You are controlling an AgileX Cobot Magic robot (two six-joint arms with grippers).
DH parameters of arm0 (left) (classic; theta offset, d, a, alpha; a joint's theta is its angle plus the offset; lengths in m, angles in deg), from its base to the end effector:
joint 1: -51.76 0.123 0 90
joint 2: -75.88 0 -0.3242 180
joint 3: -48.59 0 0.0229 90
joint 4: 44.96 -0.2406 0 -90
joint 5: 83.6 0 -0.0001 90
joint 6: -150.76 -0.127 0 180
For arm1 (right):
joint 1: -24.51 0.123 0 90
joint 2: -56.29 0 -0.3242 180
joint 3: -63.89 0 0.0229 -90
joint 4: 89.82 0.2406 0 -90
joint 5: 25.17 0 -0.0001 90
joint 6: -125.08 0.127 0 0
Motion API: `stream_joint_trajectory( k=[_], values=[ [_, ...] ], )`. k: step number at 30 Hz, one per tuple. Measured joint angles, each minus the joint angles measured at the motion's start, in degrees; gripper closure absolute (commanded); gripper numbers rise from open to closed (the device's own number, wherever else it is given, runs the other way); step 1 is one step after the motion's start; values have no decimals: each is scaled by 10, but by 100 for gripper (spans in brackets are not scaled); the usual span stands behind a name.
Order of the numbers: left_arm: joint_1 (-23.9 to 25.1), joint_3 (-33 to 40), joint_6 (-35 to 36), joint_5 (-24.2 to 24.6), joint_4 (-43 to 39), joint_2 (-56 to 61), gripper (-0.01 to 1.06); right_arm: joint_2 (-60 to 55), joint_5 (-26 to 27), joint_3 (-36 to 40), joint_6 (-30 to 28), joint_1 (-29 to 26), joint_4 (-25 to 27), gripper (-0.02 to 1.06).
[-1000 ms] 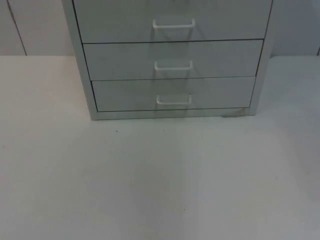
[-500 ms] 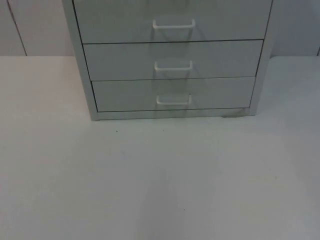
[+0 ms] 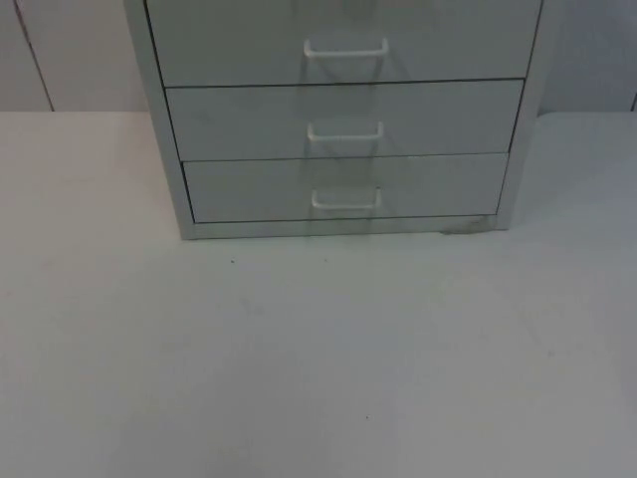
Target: Open the drawer with the left hand, place the block into the drawer with the right hand, then close the drawer with the left hand.
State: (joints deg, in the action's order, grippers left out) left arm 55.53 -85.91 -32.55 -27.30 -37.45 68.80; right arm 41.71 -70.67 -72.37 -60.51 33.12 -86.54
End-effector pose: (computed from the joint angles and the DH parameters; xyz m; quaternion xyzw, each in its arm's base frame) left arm -0.0240 -0.0154 0.2869 -0.0011 0.8118 -0.0295 0.5832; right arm 0.0014 0.0055 0.3201 -0.0941 0.7811 0.0447 0.6157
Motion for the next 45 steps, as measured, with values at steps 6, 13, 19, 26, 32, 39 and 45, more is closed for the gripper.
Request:
stream_joint_trajectory(
  k=[6, 13, 19, 26, 32, 39, 45],
  values=[
    [0, 2, -2, 47, -25, 0, 105, 41, -55, 1, 0, 0, 0, 29],
    [0, 4, -2, 74, -49, 0, 105, 68, -84, 32, 2, 0, 0, 29],
    [0, 24, 0, 89, -52, 0, 105, 75, -91, 36, 4, 0, 0, 29],
    [0, 41, 21, 63, -71, 0, 105, 75, -132, 36, 4, 0, 0, 29],
    [0, 42, 23, 60, -75, 0, 105, 75, -161, 45, 4, 0, 0, 29],
    [0, 42, 24, 59, -75, 0, 105, 75, -164, 48, 4, 0, 0, 29],
    [0, 42, 26, 59, -75, 0, 96, 75, -164, 48, 4, 0, 0, 20]
  ],
)
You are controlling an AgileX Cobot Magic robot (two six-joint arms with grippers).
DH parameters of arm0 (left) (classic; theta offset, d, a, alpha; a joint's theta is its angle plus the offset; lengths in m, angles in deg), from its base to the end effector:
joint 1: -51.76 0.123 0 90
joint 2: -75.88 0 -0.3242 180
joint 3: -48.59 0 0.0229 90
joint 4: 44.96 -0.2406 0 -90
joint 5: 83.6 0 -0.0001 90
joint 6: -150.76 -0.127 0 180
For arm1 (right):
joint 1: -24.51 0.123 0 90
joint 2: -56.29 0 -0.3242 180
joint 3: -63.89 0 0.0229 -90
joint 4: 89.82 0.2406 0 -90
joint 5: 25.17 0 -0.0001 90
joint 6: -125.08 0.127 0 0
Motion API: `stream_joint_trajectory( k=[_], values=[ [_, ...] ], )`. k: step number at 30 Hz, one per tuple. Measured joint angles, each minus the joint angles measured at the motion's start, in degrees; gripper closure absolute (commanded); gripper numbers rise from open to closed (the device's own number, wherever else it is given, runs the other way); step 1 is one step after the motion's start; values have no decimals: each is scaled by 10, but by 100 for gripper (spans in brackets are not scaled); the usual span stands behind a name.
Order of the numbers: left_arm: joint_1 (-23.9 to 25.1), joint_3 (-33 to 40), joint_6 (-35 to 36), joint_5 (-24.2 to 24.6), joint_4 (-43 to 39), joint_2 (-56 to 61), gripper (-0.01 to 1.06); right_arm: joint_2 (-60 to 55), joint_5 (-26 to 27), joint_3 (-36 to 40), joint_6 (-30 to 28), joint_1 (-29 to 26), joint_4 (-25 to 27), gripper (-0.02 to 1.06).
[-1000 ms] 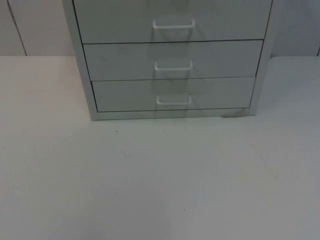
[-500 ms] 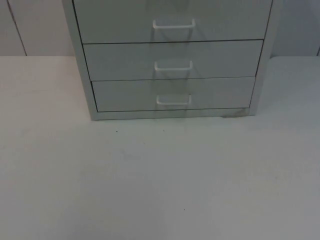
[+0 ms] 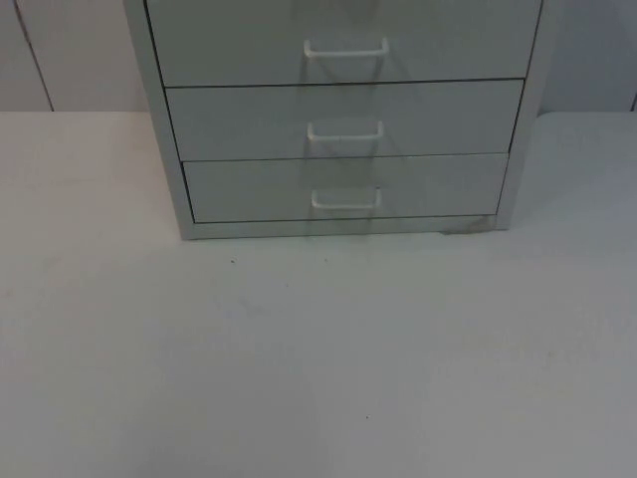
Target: Open the drawer with the left hand, place the block into the drawer with the right hand, then close the drawer with the left hand.
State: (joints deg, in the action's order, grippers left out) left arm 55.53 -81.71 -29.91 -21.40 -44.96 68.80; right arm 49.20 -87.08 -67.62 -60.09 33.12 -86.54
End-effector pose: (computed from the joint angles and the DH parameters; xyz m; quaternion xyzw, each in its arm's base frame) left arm -0.0219 -0.0014 0.2523 -0.0233 0.8612 0.0197 0.5073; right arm -0.0244 0.0028 0.2593 -0.1041 0.8482 0.0441 0.5175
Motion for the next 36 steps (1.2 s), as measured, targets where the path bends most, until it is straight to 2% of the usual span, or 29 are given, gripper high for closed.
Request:
stream_joint_trajectory(
  k=[1, 2, 3, 4, 6, 7, 8, 9, 10, 15, 36],
  values=[
    [0, 0, 0, 0, 0, 0, 88, 0, 0, 0, 0, 0, 0, 12],
    [0, 0, 1, 0, 0, 0, 88, 0, 0, 0, 0, 0, 0, 12],
    [0, 0, 1, 0, 0, 0, 77, 0, 0, 0, 0, 0, 0, 3],
    [0, 0, 2, 0, 0, 0, 66, 0, 0, 0, 0, 0, 0, -1],
    [0, 0, 2, 0, 0, 0, 30, 0, 0, 0, 20, 0, -13, -1],
    [0, 0, 2, 0, 0, 0, 17, 0, 0, 0, 20, 0, -13, -1],
    [0, 0, 3, 0, 0, 0, 17, 0, 0, 0, 29, 0, -19, -1],
    [0, 0, 7, 0, 0, 0, 4, 0, 0, 0, 52, 0, -33, -1],
    [0, 0, 7, 0, 0, 0, 0, 0, 0, 0, 65, 0, -45, -1],
    [0, 0, 7, 0, 0, 0, 0, 0, -1, 0, 82, 0, -60, -1],
    [0, 0, 7, 0, 0, 0, 0, 0, -1, 0, 67, 0, -60, -1]
  ],
)
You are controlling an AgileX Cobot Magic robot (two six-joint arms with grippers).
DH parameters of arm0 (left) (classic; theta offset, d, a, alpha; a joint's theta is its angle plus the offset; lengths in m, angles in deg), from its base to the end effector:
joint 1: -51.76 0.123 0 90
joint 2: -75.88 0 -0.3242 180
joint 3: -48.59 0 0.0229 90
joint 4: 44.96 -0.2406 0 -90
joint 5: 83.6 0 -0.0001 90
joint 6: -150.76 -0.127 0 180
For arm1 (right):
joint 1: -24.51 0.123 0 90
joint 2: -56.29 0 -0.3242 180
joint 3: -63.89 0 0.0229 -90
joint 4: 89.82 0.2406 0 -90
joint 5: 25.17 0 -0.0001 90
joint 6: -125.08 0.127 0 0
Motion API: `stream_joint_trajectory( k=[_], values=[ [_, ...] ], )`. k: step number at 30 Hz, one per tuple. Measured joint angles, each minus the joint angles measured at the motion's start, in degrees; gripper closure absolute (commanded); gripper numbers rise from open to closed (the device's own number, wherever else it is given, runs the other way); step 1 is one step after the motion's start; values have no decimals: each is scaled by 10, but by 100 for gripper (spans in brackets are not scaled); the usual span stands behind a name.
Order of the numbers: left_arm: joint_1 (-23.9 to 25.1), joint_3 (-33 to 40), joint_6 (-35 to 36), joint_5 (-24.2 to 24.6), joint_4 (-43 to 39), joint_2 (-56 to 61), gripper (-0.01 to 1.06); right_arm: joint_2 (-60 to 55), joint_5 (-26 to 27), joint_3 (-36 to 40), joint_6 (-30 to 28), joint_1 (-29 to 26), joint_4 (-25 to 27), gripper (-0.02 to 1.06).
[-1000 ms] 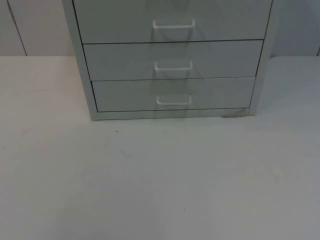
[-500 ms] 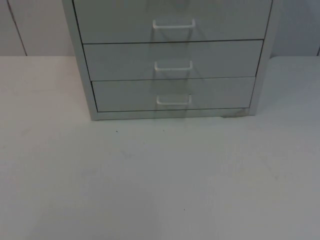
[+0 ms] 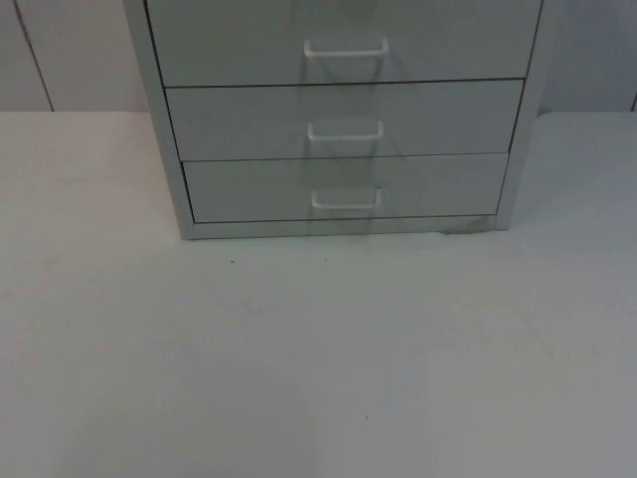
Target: Open the drawer with the left hand, place the block into the drawer with the right hand, then close the drawer with the left hand.
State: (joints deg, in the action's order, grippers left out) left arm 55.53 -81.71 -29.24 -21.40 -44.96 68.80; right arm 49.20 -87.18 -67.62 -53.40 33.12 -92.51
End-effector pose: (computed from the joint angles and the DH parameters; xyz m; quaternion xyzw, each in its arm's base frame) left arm -0.0219 -0.0014 0.2523 -0.0283 0.8611 0.0167 0.5074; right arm -0.0227 -0.0088 0.2591 -0.0516 0.8535 0.0224 0.5180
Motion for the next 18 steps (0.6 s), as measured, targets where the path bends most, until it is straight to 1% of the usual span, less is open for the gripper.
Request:
stream_joint_trajectory(
  k=[12, 15, 18],
  values=[
    [0, 0, 0, 0, 0, 0, 0, 0, 0, 0, 0, -1, 0, -1],
    [0, 0, 0, 0, 0, 0, 0, 0, 0, 0, 0, -14, -1, -1],
    [0, 0, 0, 0, 0, 0, 0, 0, 0, 0, 0, -41, -1, -1]
  ],
)
